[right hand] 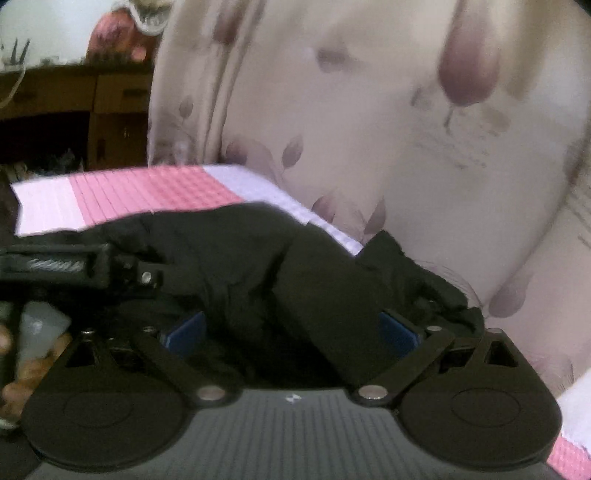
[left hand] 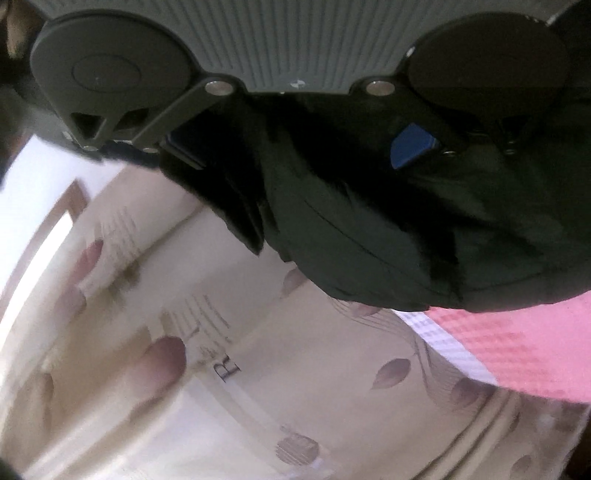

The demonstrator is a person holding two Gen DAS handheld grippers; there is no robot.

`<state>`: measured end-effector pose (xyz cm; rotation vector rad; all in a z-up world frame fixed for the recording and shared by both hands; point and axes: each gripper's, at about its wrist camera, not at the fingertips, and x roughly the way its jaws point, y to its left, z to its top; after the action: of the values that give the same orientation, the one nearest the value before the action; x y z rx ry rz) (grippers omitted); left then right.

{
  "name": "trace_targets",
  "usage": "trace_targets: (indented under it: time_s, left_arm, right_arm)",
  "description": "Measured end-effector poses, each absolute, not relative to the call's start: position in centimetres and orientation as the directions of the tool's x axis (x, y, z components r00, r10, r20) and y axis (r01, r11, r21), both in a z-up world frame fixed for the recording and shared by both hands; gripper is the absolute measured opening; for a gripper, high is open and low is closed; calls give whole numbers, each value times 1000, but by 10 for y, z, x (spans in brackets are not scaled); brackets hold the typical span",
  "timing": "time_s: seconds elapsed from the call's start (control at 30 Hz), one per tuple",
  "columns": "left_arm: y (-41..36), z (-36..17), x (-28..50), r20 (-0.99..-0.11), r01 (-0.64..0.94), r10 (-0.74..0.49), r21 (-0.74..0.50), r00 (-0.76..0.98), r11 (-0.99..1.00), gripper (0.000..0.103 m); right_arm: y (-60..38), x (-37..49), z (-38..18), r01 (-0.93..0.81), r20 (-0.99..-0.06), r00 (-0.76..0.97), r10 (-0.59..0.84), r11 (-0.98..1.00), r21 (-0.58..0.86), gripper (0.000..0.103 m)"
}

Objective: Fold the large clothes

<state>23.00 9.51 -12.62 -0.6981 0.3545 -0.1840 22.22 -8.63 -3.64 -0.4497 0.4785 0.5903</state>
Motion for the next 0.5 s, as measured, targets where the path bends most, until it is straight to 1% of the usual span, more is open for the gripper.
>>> trace_targets:
  time_s: [0.03, 0.07, 0.1, 0.13, 0.17, 0.2, 0.27, 0.37, 0.4, 0.5]
  left_arm:
    - [94, -125, 232, -261, 49, -285, -653, 922, 755, 103]
    - [95, -126, 232, -263, 46, -284, -654, 922, 755, 103]
    - [97, -128, 230, -262, 46, -286, -659, 922, 751, 103]
    - [98, -129, 229, -260, 46, -287, -663, 922, 747, 103]
    - [99, -130, 229, -258, 45, -287, -667, 922, 744, 103]
    - [100, -131, 226, -257, 45, -287, -668, 923, 743, 103]
    - [100, -132, 225, -255, 44, -284, -668, 924, 743, 103]
    - [99, -131, 223, -254, 42, -280, -666, 926, 745, 103]
    - [99, -131, 222, -252, 41, -277, -665, 927, 746, 103]
    - [99, -125, 217, -247, 43, -269, -659, 931, 751, 103]
  right_arm:
    - [-80, 229, -40, -598, -544, 743, 391, 752, -276, 86]
    - [-77, 237, -43, -590, -551, 745, 375, 755, -284, 71]
    - [-74, 245, -46, -581, -567, 745, 352, 759, -293, 39]
    - [-74, 252, -48, -564, -574, 751, 325, 768, -303, 31]
    - [-77, 256, -47, -537, -558, 770, 310, 787, -304, 27]
    - [-84, 257, -44, -505, -534, 790, 300, 812, -291, 17]
    - [-115, 255, -33, -411, -468, 838, 282, 890, -199, 15]
    - [-180, 247, -29, -253, -415, 878, 239, 967, 22, 13]
    - [-201, 244, -34, -208, -416, 880, 228, 974, 94, 13]
    - [-256, 242, -68, -97, -482, 841, 246, 945, 313, 13]
